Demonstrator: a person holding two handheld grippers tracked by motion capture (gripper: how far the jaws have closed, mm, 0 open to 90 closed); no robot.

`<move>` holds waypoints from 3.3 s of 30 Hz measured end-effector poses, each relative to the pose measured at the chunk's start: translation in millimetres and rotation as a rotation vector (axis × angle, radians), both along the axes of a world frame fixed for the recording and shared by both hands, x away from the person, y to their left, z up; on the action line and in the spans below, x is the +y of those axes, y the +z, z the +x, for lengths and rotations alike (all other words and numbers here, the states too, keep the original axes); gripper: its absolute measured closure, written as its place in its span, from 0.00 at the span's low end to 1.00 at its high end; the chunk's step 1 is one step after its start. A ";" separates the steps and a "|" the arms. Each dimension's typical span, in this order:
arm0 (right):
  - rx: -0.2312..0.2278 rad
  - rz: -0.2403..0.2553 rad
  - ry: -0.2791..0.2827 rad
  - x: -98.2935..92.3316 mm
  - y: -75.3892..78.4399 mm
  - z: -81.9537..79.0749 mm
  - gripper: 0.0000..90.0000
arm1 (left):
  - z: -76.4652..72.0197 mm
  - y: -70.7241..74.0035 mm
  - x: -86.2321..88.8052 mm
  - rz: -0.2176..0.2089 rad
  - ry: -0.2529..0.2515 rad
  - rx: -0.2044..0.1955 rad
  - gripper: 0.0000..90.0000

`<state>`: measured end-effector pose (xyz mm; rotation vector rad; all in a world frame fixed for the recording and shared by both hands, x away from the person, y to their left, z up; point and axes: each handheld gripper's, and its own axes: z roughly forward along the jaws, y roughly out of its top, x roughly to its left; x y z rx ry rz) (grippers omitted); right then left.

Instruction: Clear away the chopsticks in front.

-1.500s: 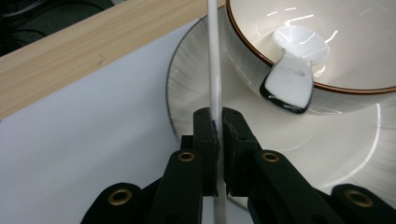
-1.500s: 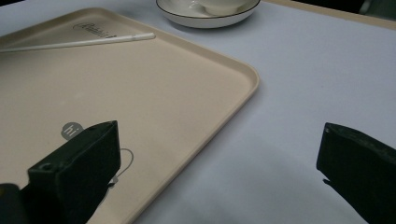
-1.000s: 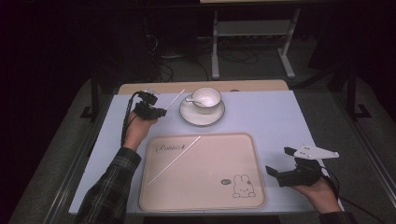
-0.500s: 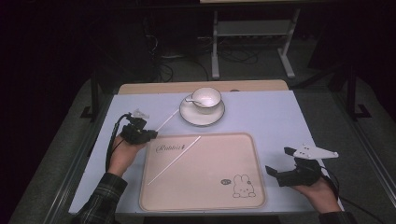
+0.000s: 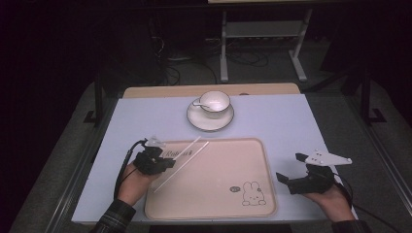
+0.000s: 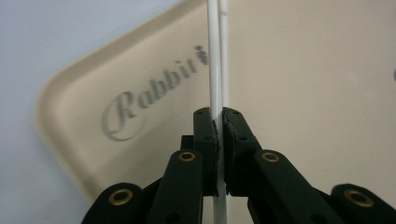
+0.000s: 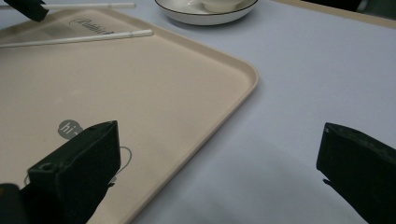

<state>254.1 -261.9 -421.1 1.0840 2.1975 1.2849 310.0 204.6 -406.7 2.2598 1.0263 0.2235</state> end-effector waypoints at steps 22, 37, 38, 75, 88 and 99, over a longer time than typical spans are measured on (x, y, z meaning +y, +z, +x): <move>0.000 -0.002 0.002 0.5 0.1 0.0 0.00 | 2.1 -20.9 -31.8 0.112 -0.049 0.025 0.92; 0.002 -0.005 0.004 1.4 0.0 0.0 0.00 | 34.5 -6.0 -71.5 0.028 -0.165 -0.021 0.99; 0.001 -0.004 0.004 1.3 0.0 0.1 0.00 | 38.5 -7.4 -77.1 0.023 -0.173 -0.020 0.99; 0.000 0.002 0.004 -0.6 0.1 -0.8 0.00 | 77.6 -26.9 -61.1 0.033 -0.077 0.012 0.99; 0.000 0.003 0.002 -0.8 0.3 -0.8 0.00 | 59.8 -25.6 -21.4 0.016 -0.042 0.052 0.99; 0.000 0.001 0.001 -0.6 0.2 -0.8 0.00 | 37.4 -24.2 8.6 0.013 -0.018 0.077 0.99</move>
